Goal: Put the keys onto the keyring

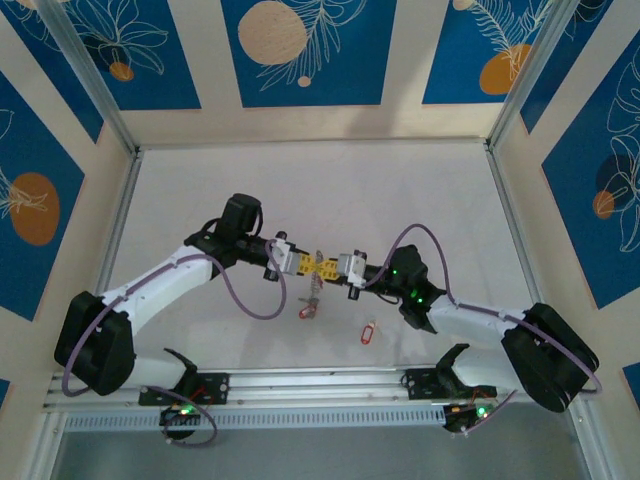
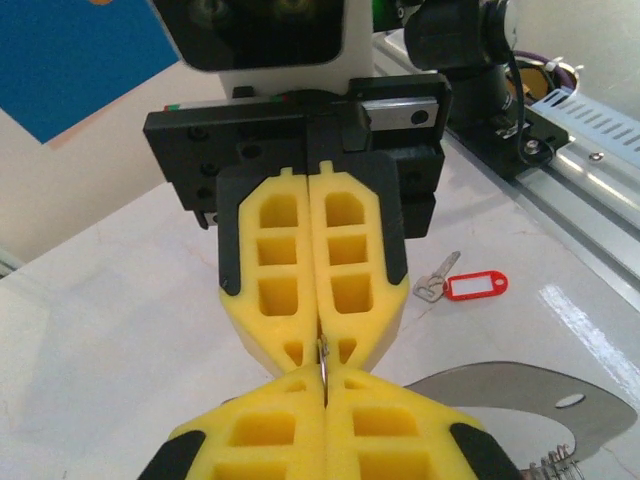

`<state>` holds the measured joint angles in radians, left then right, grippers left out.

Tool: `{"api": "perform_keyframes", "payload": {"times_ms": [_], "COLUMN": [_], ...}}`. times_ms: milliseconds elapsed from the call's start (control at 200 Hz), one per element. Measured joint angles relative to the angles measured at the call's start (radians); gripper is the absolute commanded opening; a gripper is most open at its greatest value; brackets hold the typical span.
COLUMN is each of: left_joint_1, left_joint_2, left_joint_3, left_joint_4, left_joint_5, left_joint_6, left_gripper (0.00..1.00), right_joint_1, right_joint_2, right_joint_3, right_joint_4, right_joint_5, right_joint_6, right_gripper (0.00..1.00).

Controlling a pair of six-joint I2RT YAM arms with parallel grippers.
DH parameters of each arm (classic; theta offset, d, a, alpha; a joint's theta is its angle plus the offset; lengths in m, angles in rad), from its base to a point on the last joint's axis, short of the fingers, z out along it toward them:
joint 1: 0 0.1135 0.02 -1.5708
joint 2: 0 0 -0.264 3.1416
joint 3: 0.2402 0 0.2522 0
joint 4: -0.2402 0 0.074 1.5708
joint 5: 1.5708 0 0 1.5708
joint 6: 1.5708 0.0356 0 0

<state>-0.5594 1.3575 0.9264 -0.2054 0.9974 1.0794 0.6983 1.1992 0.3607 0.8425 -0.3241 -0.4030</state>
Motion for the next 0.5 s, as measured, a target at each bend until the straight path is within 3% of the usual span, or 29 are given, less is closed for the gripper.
{"api": "perform_keyframes", "payload": {"times_ms": [70,135,500], "left_joint_1": [0.0,-0.001,-0.002], "left_joint_2": [0.0,-0.002,-0.053], "left_joint_3": [0.007,0.017,0.019], "left_joint_4": [-0.007,-0.022,-0.102], "left_joint_5": [-0.008,-0.021,-0.113], "left_joint_6": [0.002,-0.003,0.003], "left_gripper": [0.19,0.22,0.22], "right_joint_1": [0.0,0.001,-0.005], "right_joint_2": [0.003,0.003,0.002], "right_joint_3": [0.0,0.0,0.0], "right_joint_4": [0.01,0.01,0.029], "right_joint_5": [0.004,0.004,-0.016], "right_joint_6": [0.0,0.0,0.014], "right_gripper": [0.0,0.0,0.0]}}
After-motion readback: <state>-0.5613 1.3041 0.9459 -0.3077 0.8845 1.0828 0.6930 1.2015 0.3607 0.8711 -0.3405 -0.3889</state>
